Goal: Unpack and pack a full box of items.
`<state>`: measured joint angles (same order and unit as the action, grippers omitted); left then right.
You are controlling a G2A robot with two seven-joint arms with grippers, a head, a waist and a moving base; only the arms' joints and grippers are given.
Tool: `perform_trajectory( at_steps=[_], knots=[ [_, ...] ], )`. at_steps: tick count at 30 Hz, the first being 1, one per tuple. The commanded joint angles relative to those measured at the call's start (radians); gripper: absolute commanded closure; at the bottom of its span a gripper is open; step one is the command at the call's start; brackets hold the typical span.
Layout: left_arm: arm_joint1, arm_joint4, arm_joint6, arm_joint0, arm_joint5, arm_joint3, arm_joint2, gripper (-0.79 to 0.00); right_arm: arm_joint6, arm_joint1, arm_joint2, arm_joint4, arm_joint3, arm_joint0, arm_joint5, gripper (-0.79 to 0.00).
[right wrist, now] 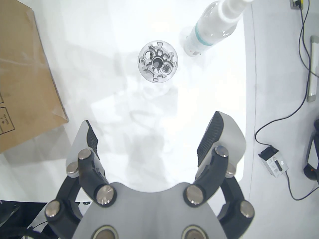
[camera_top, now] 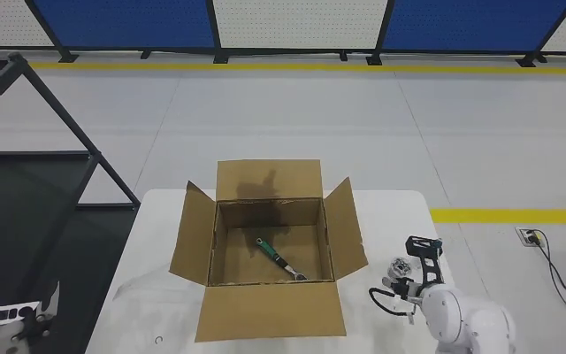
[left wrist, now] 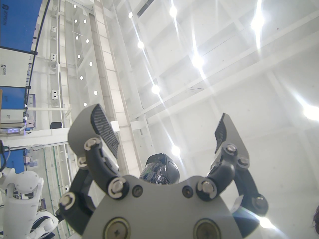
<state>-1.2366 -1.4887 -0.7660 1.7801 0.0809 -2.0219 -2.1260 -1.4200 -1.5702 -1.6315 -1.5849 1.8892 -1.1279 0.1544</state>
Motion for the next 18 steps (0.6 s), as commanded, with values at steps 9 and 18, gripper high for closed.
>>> perform_trajectory(
  at_steps=[9,18],
  knots=[
    [0.0,0.0,0.0,0.0,0.0,0.0,0.0,-0.785,0.067,0.002,-0.008,0.004,-0.18,0.097,0.113,-0.785],
    [0.0,0.0,0.0,0.0,0.0,0.0,0.0,-0.785,0.167,0.004,-0.036,0.1,-0.269,0.128,0.169,-0.785]
  ],
)
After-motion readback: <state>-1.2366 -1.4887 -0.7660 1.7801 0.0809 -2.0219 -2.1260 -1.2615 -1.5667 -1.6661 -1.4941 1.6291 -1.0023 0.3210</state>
